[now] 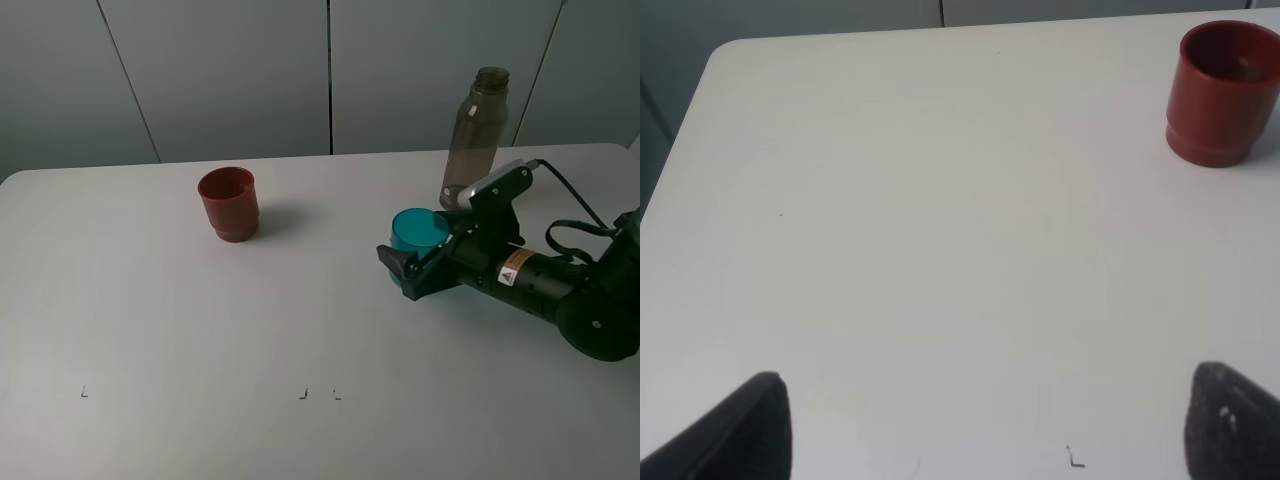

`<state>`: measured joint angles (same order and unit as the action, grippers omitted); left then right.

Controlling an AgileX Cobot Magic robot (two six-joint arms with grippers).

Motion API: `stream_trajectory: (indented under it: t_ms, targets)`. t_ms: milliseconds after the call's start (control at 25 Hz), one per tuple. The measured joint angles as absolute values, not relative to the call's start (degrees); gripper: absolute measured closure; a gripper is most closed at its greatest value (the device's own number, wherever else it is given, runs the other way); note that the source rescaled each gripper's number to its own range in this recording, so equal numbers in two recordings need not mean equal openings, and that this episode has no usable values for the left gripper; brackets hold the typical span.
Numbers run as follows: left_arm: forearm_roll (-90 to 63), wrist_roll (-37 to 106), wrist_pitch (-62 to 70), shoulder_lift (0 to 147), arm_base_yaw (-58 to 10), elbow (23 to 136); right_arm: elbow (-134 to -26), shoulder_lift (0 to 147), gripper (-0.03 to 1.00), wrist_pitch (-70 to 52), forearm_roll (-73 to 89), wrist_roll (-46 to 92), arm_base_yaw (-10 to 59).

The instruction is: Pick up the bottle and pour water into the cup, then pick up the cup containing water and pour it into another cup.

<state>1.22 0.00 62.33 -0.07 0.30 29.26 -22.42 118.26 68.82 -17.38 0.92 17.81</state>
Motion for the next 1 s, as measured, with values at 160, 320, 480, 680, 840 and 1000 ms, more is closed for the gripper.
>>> stream_trajectory:
  t_ms: [160, 320, 480, 680, 840, 1000]
  targets:
    - [1.22, 0.00, 62.33, -0.07, 0.30, 29.26, -20.25, 115.49, -0.03, 68.23, -17.12, 1.02, 17.81]
    - [1.22, 0.00, 62.33, -0.07, 0.30, 29.26, -18.90, 110.46, -0.03, 60.39, -17.00, 1.15, 17.81]
    - [1.22, 0.00, 62.33, -0.07, 0.30, 29.26, -18.77, 102.74, -0.03, 46.43, -16.53, 0.00, 17.81]
    - [1.22, 0.00, 62.33, -0.07, 0.30, 29.26, -18.70, 89.69, -0.03, 25.79, -15.16, -5.59, 17.81]
    - [1.22, 0.00, 62.33, -0.07, 0.30, 29.26, -19.24, 78.09, -0.03, 9.91, -10.57, -6.21, 17.81]
    - [1.22, 0.39, 62.33, -0.07, 0.30, 29.26, -25.15, 66.52, -0.03, -8.08, -5.73, -6.42, 17.81]
